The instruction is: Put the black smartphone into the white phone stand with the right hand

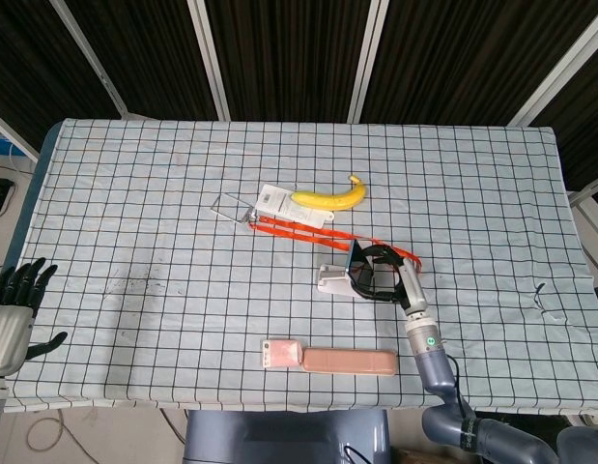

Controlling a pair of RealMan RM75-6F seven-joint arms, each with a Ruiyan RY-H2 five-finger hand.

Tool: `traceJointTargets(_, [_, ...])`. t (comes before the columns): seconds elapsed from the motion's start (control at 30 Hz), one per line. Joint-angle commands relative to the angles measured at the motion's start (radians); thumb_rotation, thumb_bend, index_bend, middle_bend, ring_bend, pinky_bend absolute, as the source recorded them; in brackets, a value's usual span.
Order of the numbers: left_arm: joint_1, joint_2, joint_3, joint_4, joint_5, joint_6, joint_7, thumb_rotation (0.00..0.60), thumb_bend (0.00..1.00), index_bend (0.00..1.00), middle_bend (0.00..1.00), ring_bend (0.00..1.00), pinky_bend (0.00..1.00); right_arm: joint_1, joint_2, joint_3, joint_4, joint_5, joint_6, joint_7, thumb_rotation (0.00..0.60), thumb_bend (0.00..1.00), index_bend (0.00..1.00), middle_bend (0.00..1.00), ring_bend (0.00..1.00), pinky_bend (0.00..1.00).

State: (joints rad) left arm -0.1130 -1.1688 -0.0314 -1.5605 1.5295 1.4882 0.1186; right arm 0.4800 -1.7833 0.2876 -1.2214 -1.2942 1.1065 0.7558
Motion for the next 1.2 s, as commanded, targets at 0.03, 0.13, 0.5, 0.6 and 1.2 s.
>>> traceJointTargets(0.03, [0.000, 0.000, 0.000, 0.000, 0.000, 0.000, 0.000, 0.600, 0.00, 0.00, 0.00, 0.00, 0.00, -0.001, 0.000, 0.001, -0.001, 0.002, 0.000, -0.004, 0.600, 0.24, 0.36, 0.38, 0.24, 0.26])
traceJointTargets(0.13, [0.000, 0.000, 0.000, -0.001, 0.000, 0.001, -0.001, 0.600, 0.00, 0.00, 0.00, 0.00, 0.00, -0.002, 0.000, 0.000, -0.004, 0.002, 0.001, -0.009, 0.600, 0.22, 0.32, 0.34, 0.21, 0.24])
traceJointTargets(0.5, [0.001, 0.002, 0.000, -0.003, 0.003, 0.004, -0.003, 0.600, 0.00, 0.00, 0.00, 0.00, 0.00, -0.009, 0.007, -0.006, -0.019, 0.001, 0.007, -0.035, 0.600, 0.11, 0.22, 0.26, 0.16, 0.19])
traceJointTargets(0.6, [0.002, 0.002, 0.001, -0.003, 0.004, 0.006, -0.004, 0.600, 0.00, 0.00, 0.00, 0.00, 0.00, -0.013, 0.009, -0.008, -0.026, 0.001, 0.011, -0.043, 0.600, 0.10, 0.18, 0.23, 0.14, 0.19])
traceJointTargets(1.2, [0.005, 0.007, 0.002, -0.003, 0.015, 0.017, -0.018, 0.600, 0.00, 0.00, 0.00, 0.00, 0.00, -0.077, 0.144, -0.066, -0.150, -0.062, 0.101, -0.214, 0.600, 0.05, 0.01, 0.04, 0.03, 0.15])
